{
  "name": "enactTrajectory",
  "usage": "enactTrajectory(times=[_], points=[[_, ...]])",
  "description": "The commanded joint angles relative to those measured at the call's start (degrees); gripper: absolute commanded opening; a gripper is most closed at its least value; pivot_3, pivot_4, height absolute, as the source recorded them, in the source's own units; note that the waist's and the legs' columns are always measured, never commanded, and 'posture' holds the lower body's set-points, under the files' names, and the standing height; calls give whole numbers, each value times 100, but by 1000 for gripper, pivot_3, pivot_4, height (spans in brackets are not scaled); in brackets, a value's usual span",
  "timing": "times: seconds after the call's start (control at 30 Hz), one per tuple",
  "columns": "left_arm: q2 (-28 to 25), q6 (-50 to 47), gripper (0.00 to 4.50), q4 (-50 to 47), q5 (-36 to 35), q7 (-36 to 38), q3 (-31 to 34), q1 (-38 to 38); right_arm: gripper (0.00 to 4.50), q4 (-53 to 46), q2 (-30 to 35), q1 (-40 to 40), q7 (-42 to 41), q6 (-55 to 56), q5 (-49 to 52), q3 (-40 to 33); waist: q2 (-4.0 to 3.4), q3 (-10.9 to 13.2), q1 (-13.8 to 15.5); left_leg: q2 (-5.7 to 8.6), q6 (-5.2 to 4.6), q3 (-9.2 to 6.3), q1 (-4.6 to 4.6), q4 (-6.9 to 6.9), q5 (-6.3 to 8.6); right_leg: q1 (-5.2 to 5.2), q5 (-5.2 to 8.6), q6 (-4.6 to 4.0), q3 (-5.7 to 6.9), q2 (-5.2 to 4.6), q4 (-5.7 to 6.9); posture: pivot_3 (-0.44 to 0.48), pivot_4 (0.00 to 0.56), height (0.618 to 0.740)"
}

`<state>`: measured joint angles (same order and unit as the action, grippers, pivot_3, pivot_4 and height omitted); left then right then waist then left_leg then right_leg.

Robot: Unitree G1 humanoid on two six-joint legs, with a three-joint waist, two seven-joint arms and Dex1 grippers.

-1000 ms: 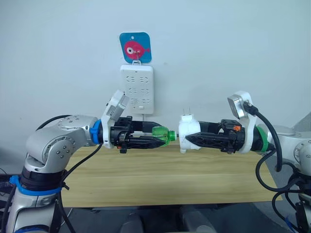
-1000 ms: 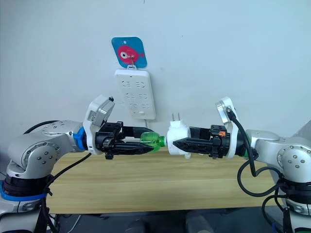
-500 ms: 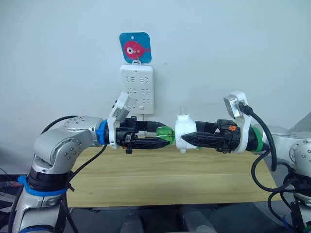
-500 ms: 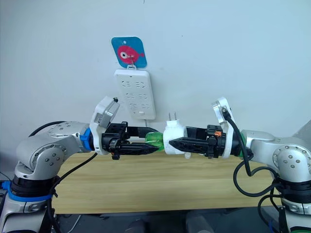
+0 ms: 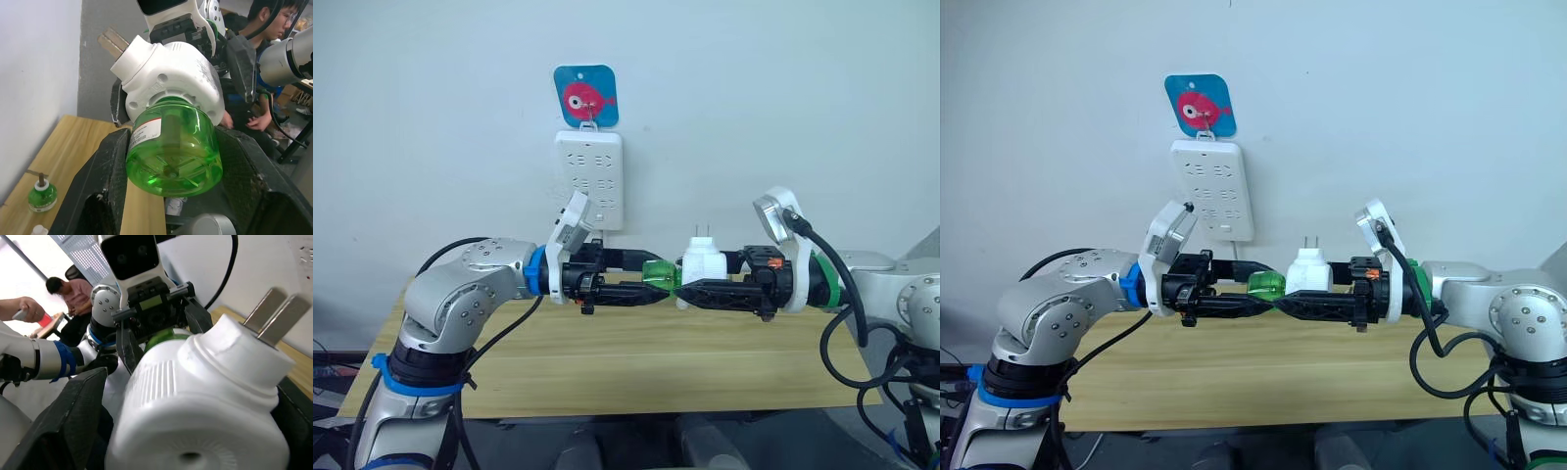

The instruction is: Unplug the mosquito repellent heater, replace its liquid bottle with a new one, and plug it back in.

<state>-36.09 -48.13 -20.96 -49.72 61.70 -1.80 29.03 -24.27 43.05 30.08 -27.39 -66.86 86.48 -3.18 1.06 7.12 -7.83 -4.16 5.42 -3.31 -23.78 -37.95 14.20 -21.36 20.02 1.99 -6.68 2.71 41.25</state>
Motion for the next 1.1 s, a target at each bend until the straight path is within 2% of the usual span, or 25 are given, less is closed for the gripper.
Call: enactTrajectory(times=[0.03,0.37,0.57,0.67,0.8,0.9,1.03,1.1], points=[[102,167,2334,-27,8,-148,115,29,4500,-173,160,97,-146,-71,113,-23,0,0,0,0,0,0,0,0,0,0,0,0,0,0,0,-93,69,735],[617,154,2334,180,-157,-745,301,113,4500,-463,532,-27,-393,-274,223,41,-1,0,5,1,0,0,0,0,0,0,0,0,-2,0,-2,-102,66,735],[819,95,2334,394,-277,-1035,449,229,4500,-1372,1149,-708,-1419,84,-899,87,0,0,49,1,0,-2,-2,0,0,1,0,1,1,0,-8,-108,65,735],[697,-70,2334,425,-420,-924,479,230,3946,-1396,1474,-1229,-1905,566,-1725,-2,0,0,80,2,0,-2,-2,0,0,2,1,1,2,0,-9,-115,64,735],[340,-521,2334,394,-793,-540,503,215,2599,-882,1878,-1569,-2504,1633,-3292,202,0,0,57,2,0,3,2,-2,0,2,0,4,-3,0,-8,-130,62,735],[7,-782,2334,374,-960,-176,428,212,1515,-215,1698,-1330,-2630,2225,-4070,421,0,0,-9,2,-2,3,5,-3,-1,4,-1,9,-3,0,-7,-137,60,735],[-117,-871,2334,377,-1018,-38,399,252,35,457,1302,-769,-2849,2784,-4781,761,-1,-1,-49,4,-3,7,10,-4,-2,5,-3,9,-10,0,-6,-139,58,735],[-96,-884,2334,372,-1013,-44,400,267,0,541,1094,-526,-2993,2859,-4931,935,-2,-1,-50,4,-3,6,11,-3,-2,5,-3,8,-9,0,-5,-140,57,735]])
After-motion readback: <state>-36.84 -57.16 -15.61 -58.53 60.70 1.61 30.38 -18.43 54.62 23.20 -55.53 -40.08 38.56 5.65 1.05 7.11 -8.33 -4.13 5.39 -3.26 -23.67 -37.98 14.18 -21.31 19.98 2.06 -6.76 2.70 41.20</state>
